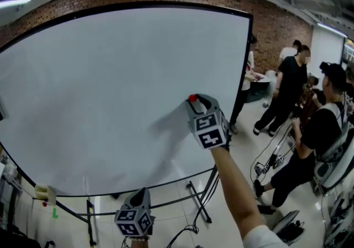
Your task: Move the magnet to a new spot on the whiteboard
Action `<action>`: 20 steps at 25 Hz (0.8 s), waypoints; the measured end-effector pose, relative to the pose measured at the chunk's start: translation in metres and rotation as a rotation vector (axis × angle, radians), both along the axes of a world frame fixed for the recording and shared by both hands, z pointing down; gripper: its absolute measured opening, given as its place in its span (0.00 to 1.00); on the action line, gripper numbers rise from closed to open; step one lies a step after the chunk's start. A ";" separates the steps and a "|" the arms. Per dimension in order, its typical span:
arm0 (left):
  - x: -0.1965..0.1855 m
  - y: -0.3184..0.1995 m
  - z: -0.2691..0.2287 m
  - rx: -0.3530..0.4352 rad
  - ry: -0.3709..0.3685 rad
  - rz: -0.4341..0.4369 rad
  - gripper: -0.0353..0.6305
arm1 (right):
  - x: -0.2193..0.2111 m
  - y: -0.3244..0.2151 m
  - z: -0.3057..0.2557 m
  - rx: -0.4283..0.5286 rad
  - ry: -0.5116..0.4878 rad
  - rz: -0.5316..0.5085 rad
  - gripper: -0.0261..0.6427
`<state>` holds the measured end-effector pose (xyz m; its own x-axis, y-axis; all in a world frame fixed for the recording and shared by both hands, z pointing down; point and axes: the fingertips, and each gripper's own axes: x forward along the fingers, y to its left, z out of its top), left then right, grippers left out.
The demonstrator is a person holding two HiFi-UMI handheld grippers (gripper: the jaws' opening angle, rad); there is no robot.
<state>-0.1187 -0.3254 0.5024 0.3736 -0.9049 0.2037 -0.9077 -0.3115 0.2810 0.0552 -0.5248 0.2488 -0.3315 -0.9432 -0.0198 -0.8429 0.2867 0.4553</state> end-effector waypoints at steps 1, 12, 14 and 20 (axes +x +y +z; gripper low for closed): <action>0.001 0.000 0.000 0.000 -0.001 0.002 0.04 | 0.000 0.000 0.000 0.001 0.001 0.000 0.27; 0.009 0.003 -0.003 -0.001 -0.007 0.010 0.04 | 0.004 0.006 -0.002 -0.003 0.014 -0.006 0.24; 0.011 0.005 -0.003 -0.002 -0.010 0.011 0.04 | 0.006 0.017 -0.005 0.014 0.008 -0.013 0.25; 0.017 0.001 -0.001 -0.003 -0.016 0.033 0.04 | 0.023 0.067 -0.004 0.040 -0.047 -0.053 0.25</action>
<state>-0.1022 -0.3239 0.5011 0.3999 -0.8916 0.2126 -0.9014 -0.3406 0.2673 0.0785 -0.4581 0.2447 -0.3792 -0.9224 -0.0733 -0.8475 0.3144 0.4277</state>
